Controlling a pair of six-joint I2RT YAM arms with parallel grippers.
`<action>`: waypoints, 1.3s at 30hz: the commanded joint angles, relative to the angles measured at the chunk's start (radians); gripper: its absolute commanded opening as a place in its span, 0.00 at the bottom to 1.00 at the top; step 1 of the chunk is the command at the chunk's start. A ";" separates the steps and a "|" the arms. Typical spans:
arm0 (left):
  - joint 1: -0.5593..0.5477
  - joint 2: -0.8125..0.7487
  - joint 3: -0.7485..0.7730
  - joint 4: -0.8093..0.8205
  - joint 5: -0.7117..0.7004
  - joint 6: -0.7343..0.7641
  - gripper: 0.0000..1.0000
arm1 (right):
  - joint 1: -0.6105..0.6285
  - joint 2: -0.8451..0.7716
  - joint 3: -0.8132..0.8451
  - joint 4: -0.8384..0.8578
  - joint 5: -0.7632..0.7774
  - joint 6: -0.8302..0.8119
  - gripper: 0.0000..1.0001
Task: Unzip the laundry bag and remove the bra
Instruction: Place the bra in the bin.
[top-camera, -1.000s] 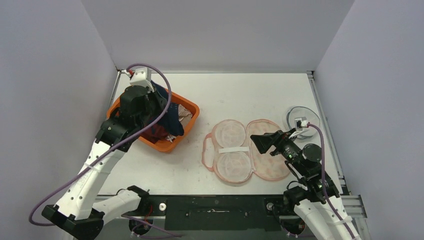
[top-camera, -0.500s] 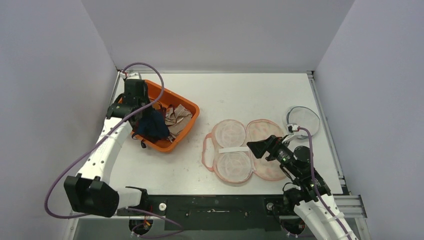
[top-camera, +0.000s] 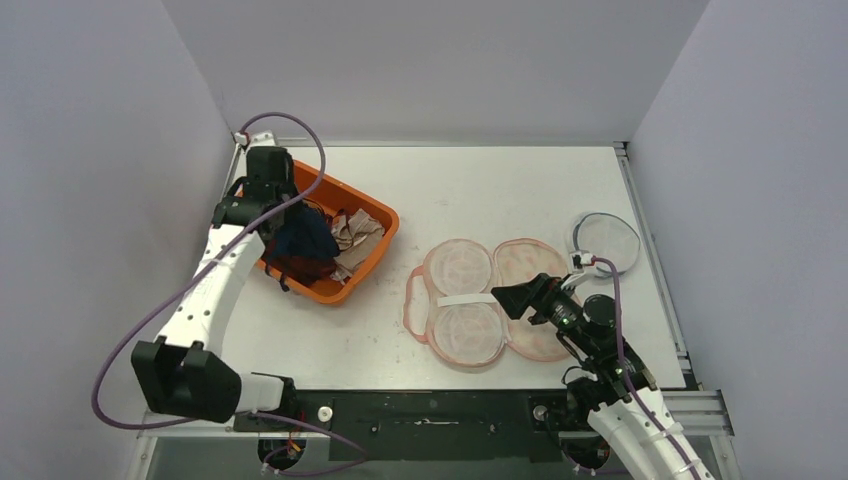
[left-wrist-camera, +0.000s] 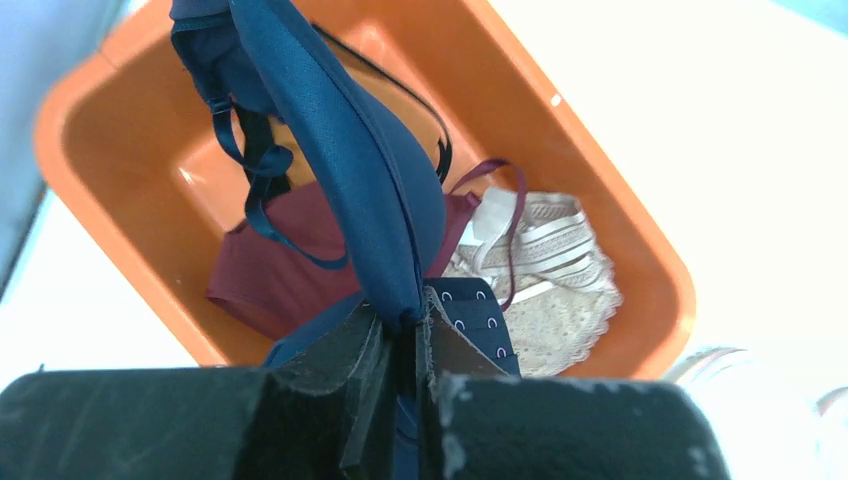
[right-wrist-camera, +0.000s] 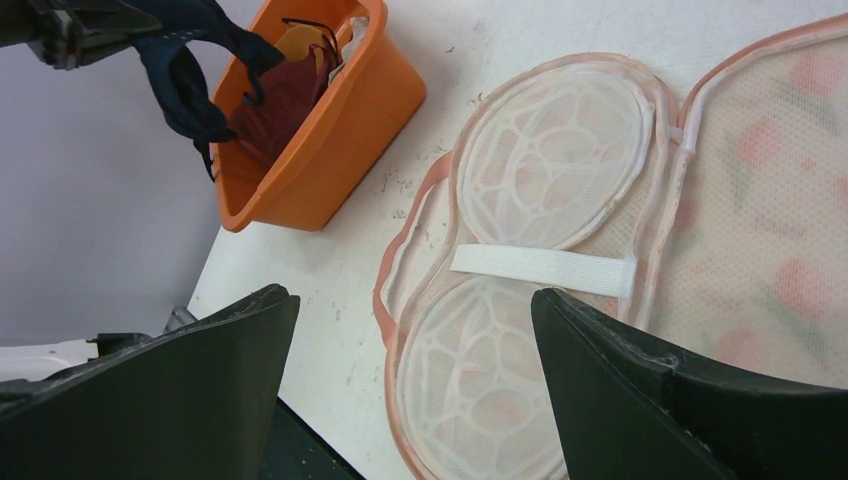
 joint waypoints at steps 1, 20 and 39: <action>0.006 -0.132 0.129 -0.022 -0.046 0.024 0.00 | 0.007 0.040 0.002 0.108 -0.013 -0.004 0.90; 0.005 -0.097 0.056 0.114 -0.024 -0.035 0.00 | 0.007 0.014 -0.006 0.078 -0.023 -0.015 0.91; 0.004 0.131 -0.149 0.284 0.114 -0.157 0.17 | 0.007 0.014 -0.023 0.073 -0.010 -0.018 0.90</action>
